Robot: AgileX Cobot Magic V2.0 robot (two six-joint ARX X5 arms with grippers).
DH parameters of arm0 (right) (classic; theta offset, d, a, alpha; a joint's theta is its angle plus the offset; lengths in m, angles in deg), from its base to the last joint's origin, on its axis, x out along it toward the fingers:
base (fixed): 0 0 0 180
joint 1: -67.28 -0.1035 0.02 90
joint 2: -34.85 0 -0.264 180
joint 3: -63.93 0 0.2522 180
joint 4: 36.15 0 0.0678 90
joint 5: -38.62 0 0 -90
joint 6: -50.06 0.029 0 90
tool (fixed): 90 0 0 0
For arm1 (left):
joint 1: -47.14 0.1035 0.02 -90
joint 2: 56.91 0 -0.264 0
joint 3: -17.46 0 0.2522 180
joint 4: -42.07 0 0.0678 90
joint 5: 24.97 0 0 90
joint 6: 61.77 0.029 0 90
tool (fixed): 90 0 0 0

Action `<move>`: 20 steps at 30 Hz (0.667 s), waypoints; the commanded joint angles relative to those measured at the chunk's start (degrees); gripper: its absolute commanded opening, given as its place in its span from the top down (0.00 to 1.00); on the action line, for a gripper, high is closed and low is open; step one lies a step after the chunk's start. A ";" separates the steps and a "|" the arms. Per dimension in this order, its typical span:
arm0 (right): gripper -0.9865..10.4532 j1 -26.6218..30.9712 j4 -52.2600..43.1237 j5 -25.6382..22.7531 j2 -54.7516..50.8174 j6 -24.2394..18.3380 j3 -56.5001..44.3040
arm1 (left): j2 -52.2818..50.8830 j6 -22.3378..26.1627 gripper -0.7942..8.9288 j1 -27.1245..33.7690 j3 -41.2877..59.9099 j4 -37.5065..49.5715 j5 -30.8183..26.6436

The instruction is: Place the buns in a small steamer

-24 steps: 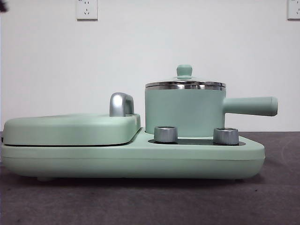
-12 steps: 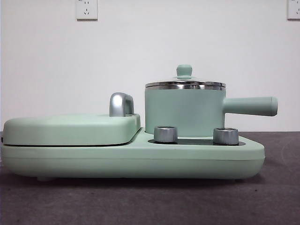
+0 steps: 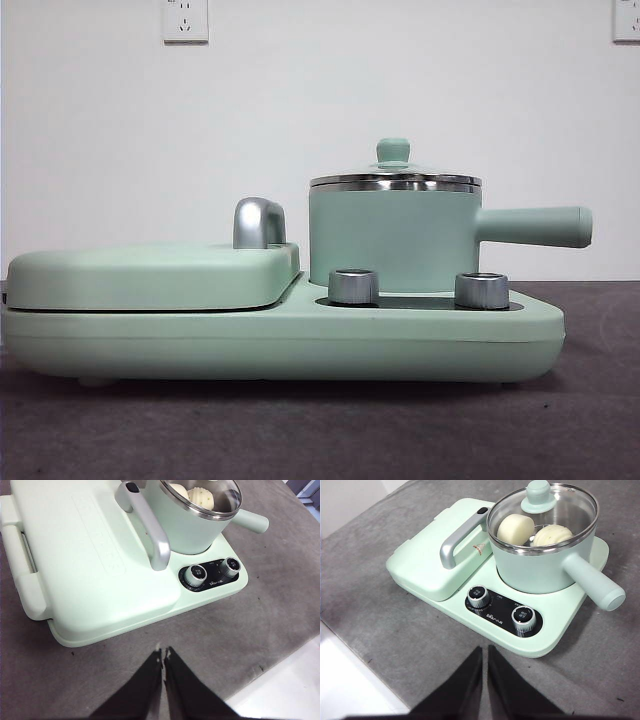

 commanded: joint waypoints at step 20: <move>0.90 -0.31 -0.59 -0.02 0.11 -0.24 0.42 | -17.57 9.70 0.91 26.36 21.49 24.83 -0.11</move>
